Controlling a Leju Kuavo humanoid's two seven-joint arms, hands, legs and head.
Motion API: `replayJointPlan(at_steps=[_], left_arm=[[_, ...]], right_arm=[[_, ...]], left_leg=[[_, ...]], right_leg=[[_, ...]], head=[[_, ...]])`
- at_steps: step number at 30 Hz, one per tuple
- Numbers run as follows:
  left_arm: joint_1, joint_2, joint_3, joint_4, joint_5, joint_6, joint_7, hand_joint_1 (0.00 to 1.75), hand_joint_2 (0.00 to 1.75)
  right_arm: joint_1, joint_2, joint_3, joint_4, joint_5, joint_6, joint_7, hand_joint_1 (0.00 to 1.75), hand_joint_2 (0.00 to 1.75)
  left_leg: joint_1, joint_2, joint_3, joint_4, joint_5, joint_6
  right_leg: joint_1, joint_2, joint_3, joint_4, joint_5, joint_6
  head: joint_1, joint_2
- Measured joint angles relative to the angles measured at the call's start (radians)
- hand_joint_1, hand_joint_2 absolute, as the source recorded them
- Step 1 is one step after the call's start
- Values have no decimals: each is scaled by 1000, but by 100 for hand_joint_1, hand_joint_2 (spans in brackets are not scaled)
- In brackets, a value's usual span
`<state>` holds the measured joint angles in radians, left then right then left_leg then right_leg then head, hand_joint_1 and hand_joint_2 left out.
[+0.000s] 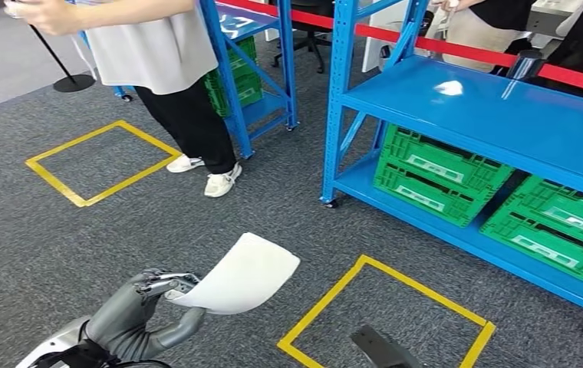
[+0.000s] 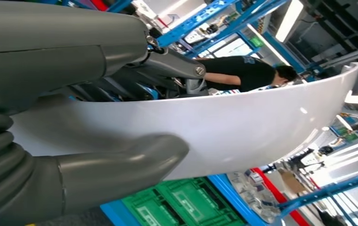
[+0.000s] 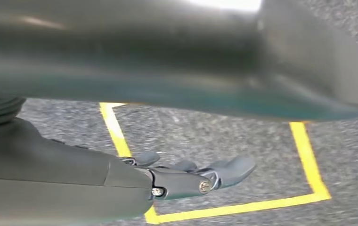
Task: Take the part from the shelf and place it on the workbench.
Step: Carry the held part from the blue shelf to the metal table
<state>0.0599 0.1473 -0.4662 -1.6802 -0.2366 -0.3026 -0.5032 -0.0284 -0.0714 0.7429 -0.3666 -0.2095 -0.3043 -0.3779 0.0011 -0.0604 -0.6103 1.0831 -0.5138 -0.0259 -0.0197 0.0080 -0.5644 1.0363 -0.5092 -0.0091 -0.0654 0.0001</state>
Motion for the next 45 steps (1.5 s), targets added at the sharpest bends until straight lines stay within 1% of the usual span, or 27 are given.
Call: replayJointPlan(at_steps=[2,4,5,6,8,10,12,14,15,17,19,20,21,22,24,26,27,28,30,32,33,35,37,39,41,43,45], left_arm=[[-5,0,0,3,2,0,0,175,175],[-7,0,-1,7,2,0,0,175,175],[-7,0,-1,10,3,0,0,175,175],[-8,1,-1,11,3,0,0,175,175],[-14,1,-2,12,4,-3,0,175,175],[-21,0,-3,12,5,-6,0,175,175],[-25,0,-3,13,6,-8,0,175,175],[-27,0,-4,14,8,-9,0,175,175],[-29,-1,-5,15,9,-9,0,175,175],[-33,-3,-7,17,12,-9,0,175,175],[-34,-4,-10,22,13,-10,0,175,175],[-34,-4,-11,24,13,-10,0,175,175],[-34,-4,-13,26,13,-10,0,175,175],[-34,-4,-13,27,12,-9,0,175,175],[-37,-4,-14,28,9,-7,0,175,175],[-39,-4,-14,28,4,-6,0,175,175],[-39,-4,-15,28,3,-6,0,175,175],[-39,-3,-15,28,3,-6,0,175,175],[-41,-3,-16,29,3,-6,0,175,175],[-44,-2,-17,29,3,-6,0,175,175],[-44,-2,-17,30,3,-6,0,175,175],[-44,-2,-18,32,3,-6,0,175,175],[-44,-1,-19,34,3,-6,0,175,175],[-45,-1,-20,34,3,-6,0,175,175],[-46,-1,-21,34,3,-6,0,175,175],[-45,-1,-21,33,3,-6,0,175,175],[-46,-1,-21,32,3,-6,0,175,175]], right_arm=[[-1,0,1,2,-1,0,1,0,0],[0,0,2,6,-4,0,1,0,0],[0,0,2,8,-5,0,0,0,0],[0,1,2,9,-7,0,0,0,0],[-1,1,2,9,-11,0,-2,0,0],[0,1,2,10,-15,0,-3,0,0],[-1,2,2,11,-20,0,-3,0,0],[-3,4,2,11,-21,-1,-3,0,0],[-3,4,2,12,-22,-2,-3,0,0],[0,4,2,15,-23,-2,-3,0,0],[5,4,2,17,-26,-2,-3,0,0],[6,4,2,18,-28,-2,-4,0,0],[6,3,2,19,-31,-2,-5,0,0],[6,3,2,20,-33,-3,-7,0,0],[5,3,2,21,-36,-3,-13,0,0],[6,4,2,23,-38,-3,-17,0,0],[5,4,2,23,-38,-3,-18,0,0],[5,4,2,24,-39,-3,-18,0,0],[3,4,2,24,-39,-3,-19,0,0],[5,4,2,24,-39,-3,-19,0,0],[6,3,2,25,-39,-3,-19,0,0],[8,3,2,25,-39,-3,-19,0,0],[6,3,2,25,-38,-3,-19,0,0],[6,3,2,25,-38,-3,-19,0,0],[5,3,2,25,-38,-3,-19,0,0],[4,4,2,25,-38,-3,-19,0,0],[1,5,2,25,-38,-3,-20,0,0]], left_leg=[[0,41,-61,129,-64,-7],[1,51,-106,220,-89,-8],[1,53,-101,211,-74,-5],[0,57,-78,165,-44,-1],[-10,95,-6,27,13,15],[-21,127,30,-50,29,27],[-24,114,29,-61,29,35],[-19,94,35,-72,39,45],[-15,83,39,-78,43,50],[-11,63,39,-81,47,56],[-11,40,38,-80,47,57],[-10,27,38,-78,46,57],[-9,15,38,-75,46,55],[-7,4,38,-72,44,52],[-7,-17,33,-61,39,41],[-8,-33,26,-57,39,27],[-7,-40,24,-57,40,22],[-6,-39,23,-56,40,17],[-6,-8,6,-17,14,7],[-6,36,-48,99,-48,-2],[-4,46,-81,167,-77,-5],[-2,52,-112,228,-85,-5],[-3,63,-66,137,-27,1],[-10,102,3,1,23,12],[-18,122,28,-55,32,24],[-18,100,27,-63,37,35],[-14,81,35,-75,45,47]], right_leg=[[4,-20,0,0,-2,-6],[8,-43,0,0,-4,-9],[10,-53,1,0,-5,-10],[11,-63,3,0,-6,-10],[16,-79,7,1,-9,-8],[19,-94,11,0,-12,0],[19,-111,15,-5,-13,10],[18,-93,14,8,-25,21],[18,-70,0,41,-46,25],[16,-24,-58,160,-108,29],[15,-15,-112,261,-139,31],[14,-14,-117,263,-125,32],[12,-11,-102,224,-93,33],[9,-3,-73,157,-52,34],[4,29,-20,40,-4,36],[4,42,-6,6,0,28],[5,33,-6,5,2,20],[5,25,-6,3,4,14],[4,9,-3,-1,5,2],[6,-11,-2,-1,4,-5],[7,-23,-2,-1,3,-7],[10,-46,-1,-1,0,-9],[12,-65,3,-1,-3,-8],[15,-80,9,-1,-7,-3],[17,-94,13,-3,-10,6],[16,-107,18,-6,-12,18],[14,-82,12,20,-33,28]], head=[[-2,0],[-2,0],[-2,0],[-2,0],[-2,0],[-2,0],[-2,0],[-1,0],[0,0],[1,0],[2,0],[2,0],[2,0],[2,0],[2,0],[2,0],[2,0],[2,0],[-1,0],[-3,0],[-3,0],[-3,0],[-3,0],[-3,0],[-3,0],[-3,0],[-2,0]])
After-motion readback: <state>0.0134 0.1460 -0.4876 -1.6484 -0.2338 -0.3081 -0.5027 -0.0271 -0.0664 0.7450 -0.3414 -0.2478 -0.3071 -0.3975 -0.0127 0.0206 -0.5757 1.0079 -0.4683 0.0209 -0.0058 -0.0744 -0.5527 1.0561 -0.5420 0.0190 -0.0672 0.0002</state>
